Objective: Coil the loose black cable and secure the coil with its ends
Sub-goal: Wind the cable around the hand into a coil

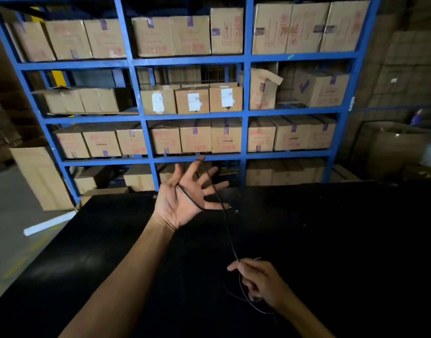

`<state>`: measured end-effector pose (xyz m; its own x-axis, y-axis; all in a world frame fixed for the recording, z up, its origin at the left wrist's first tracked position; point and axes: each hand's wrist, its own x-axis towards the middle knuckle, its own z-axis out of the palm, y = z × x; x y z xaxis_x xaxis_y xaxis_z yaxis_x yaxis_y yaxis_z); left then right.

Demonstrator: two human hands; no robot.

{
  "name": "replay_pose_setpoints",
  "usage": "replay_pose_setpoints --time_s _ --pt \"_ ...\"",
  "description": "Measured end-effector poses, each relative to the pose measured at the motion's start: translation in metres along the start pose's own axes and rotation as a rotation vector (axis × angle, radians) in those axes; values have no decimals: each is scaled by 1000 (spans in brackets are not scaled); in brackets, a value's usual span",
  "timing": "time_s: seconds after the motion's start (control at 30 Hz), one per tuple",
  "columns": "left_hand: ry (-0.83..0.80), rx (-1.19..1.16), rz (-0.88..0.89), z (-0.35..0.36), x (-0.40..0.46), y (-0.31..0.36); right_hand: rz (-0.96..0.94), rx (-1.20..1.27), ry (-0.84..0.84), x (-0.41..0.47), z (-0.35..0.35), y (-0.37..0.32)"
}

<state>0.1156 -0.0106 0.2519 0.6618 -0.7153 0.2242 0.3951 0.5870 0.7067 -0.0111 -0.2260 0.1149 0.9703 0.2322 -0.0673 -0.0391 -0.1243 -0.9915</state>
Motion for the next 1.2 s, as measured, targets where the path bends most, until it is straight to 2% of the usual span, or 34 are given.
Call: replay_pose_setpoints --time_s 0.1,0.2,0.3,0.4,0.5,0.6,0.7,0.83,0.93,1.0,1.07,1.2 --pt "-148 -21 -102 13 -3 -1 32 -87 -7 16 -8 -11" --pt "-272 -8 -284 26 -14 -2 28 -301 187 43 -28 -35" --pt "-322 164 -535 24 -27 -19 -35 -593 340 65 -54 -81" --pt "-237 402 -749 8 -32 -36 -76 -952 287 74 -69 -142" --pt "-18 475 -738 -16 -33 -35 -169 -1159 235 73 -63 -178" --pt "190 429 -550 -27 -31 -19 -262 -1048 291 60 -41 -173" --pt "271 302 -352 -23 -26 2 -311 -802 279 39 -11 -143" --pt "198 125 -136 -22 -15 25 -226 -266 220 20 27 -86" --pt "112 40 -32 -9 -11 40 -142 -10 147 12 43 -48" --pt "20 26 -20 3 -12 46 -74 53 97 9 49 -31" --pt "-87 41 -94 17 -18 44 -9 -20 103 13 48 -22" --pt "-274 99 -359 38 -40 22 -1 -339 397 36 18 -39"
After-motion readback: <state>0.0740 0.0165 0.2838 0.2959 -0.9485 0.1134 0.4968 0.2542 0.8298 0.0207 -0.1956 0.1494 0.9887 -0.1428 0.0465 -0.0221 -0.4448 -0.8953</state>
